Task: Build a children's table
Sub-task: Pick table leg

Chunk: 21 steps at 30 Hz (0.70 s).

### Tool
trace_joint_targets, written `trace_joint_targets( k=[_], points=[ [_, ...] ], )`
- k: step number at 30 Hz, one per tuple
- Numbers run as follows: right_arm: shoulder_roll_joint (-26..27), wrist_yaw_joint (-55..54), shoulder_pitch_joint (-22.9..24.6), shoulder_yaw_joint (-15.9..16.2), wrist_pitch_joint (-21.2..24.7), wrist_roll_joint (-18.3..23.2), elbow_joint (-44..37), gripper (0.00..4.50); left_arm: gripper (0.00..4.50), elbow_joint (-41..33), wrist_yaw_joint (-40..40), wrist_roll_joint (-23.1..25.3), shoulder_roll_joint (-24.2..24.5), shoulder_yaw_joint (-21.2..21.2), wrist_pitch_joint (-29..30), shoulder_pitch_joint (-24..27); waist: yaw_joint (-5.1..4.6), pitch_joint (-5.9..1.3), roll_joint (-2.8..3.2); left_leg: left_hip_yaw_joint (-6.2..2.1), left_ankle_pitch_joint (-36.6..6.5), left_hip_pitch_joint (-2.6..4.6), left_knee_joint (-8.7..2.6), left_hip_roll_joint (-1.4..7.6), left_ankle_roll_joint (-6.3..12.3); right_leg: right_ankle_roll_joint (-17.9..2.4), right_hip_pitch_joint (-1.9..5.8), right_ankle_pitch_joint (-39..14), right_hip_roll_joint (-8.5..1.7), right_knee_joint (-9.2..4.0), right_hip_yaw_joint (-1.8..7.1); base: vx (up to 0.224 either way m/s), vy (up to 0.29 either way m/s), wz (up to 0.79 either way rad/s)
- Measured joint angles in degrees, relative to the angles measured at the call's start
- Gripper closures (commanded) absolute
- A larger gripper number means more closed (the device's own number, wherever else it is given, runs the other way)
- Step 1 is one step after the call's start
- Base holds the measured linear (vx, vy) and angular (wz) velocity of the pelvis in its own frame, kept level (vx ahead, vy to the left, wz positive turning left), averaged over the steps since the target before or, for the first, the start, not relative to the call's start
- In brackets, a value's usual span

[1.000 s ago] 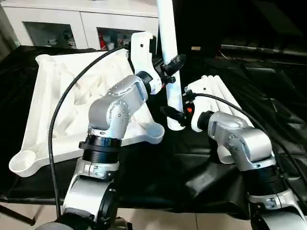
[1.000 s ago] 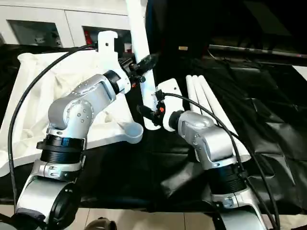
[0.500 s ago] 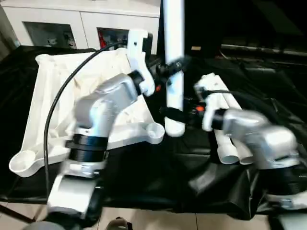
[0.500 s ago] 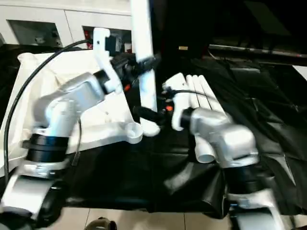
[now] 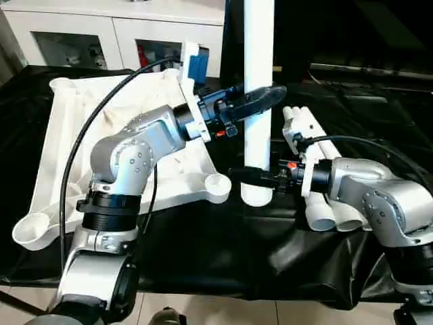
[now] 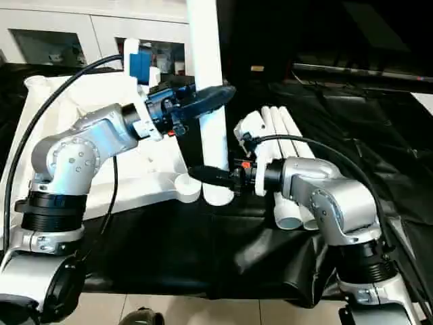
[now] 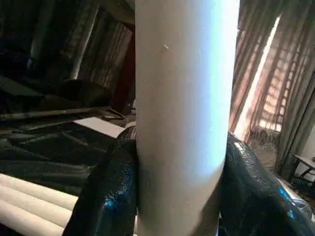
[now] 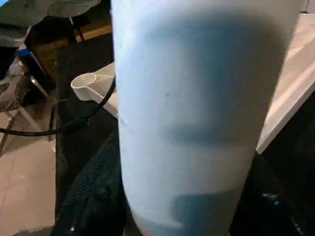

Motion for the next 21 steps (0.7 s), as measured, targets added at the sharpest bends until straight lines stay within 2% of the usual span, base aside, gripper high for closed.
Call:
trace_joint_targets(
  k=[3, 5, 7, 10, 11, 13, 16, 17, 19, 21],
  points=[
    [0.0, 0.0, 0.0, 0.0, 0.0, 0.0, 0.0, 2.52, 2.66, 0.0, -0.1, 0.0, 0.0, 0.0, 0.0, 0.0, 0.02, 0.0, 0.0, 0.0, 0.0, 0.0, 0.0, 0.0, 0.0, 0.0, 0.0, 0.0, 0.0, 0.0, 0.0, 0.0, 0.0, 0.0],
    [0.3, -0.7, 0.0, 0.1, -0.1, -0.4, 0.1, 2.53, 2.1, 0.2, 0.9, 0.0, 0.0, 0.1, 0.1, -0.1, 0.05, 0.0, 0.0, 0.0, 0.0, 0.0, 0.0, 0.0, 0.0, 0.0, 0.0, 0.0, 0.0, -0.01, 0.0, 0.0, 0.0, 0.0],
    [0.9, -2.6, -0.1, 0.4, -0.7, -2.0, 1.4, 2.53, 1.94, 1.8, 4.4, 0.9, -0.9, 0.3, 0.6, -0.9, 0.07, 0.0, -0.01, 0.0, 0.0, -0.01, 0.04, 0.0, 0.0, 0.0, 0.02, 0.0, 0.0, 0.0, -0.01, 0.0, 0.0, 0.0],
    [3.4, -7.4, -0.2, 0.7, -1.6, -5.4, 5.3, 2.54, 1.75, 4.6, 11.2, 6.9, -1.3, -1.4, -1.0, -2.5, -0.07, -0.02, -0.03, 0.01, 0.0, 0.01, 0.03, -0.01, -0.01, 0.0, 0.01, 0.1, -0.01, -0.01, 0.03, 0.0, 0.0, 0.0],
    [3.7, -8.4, -0.2, 0.7, -1.7, -6.1, 6.1, 2.54, 1.54, 5.0, 12.9, 8.8, -1.4, -2.2, -2.0, -2.5, -0.08, -0.01, -0.04, 0.01, 0.0, 0.01, 0.04, 0.0, -0.01, 0.0, 0.01, 0.1, 0.0, -0.01, 0.02, 0.0, 0.0, 0.0],
    [4.5, -10.4, -0.2, 0.7, -2.1, -7.4, 7.6, 2.54, 1.48, 6.2, 17.4, 13.2, -1.9, -3.4, -4.1, -2.7, -0.15, -0.02, -0.04, 0.01, 0.0, -0.01, 0.03, 0.0, -0.01, 0.0, 0.0, 0.1, 0.0, -0.02, 0.03, 0.0, 0.0, 0.0],
    [6.0, -12.9, -0.2, 0.7, -2.9, -8.3, 8.4, 2.54, 1.47, 7.1, 23.0, 16.0, -3.1, -3.5, -5.2, -2.7, -0.14, -0.02, -0.03, 0.0, 0.0, -0.04, 0.02, 0.01, -0.01, 0.0, -0.01, 0.1, 0.01, -0.06, 0.02, 0.0, 0.0, 0.0],
    [6.7, -13.6, -0.2, 0.7, -3.3, -8.5, 8.7, 2.54, 1.47, 7.3, 24.4, 16.4, -3.8, -3.4, -5.5, -2.7, -0.15, -0.02, -0.03, 0.0, 0.0, -0.05, 0.02, 0.01, 0.0, 0.0, -0.01, 0.1, 0.01, -0.08, 0.01, 0.0, 0.0, 0.0],
    [8.0, -14.9, -0.4, 0.9, -4.0, -9.1, 8.8, 2.54, 1.79, 7.6, 27.6, 16.5, -5.8, -2.4, -5.6, -2.7, -0.15, -0.02, -0.02, 0.01, 0.0, -0.08, 0.02, 0.0, 0.0, 0.0, -0.02, 0.1, 0.01, -0.12, 0.01, 0.0, 0.0, 0.0],
    [8.5, -15.5, -0.5, 1.2, -4.4, -9.7, 8.9, 2.54, 1.81, 7.7, 29.1, 16.1, -7.0, -1.6, -5.6, -2.7, -0.13, -0.02, -0.03, 0.01, 0.0, -0.08, 0.03, 0.0, 0.01, 0.0, -0.02, 0.1, 0.01, -0.12, 0.01, 0.0, 0.0, 0.0]
  ],
)
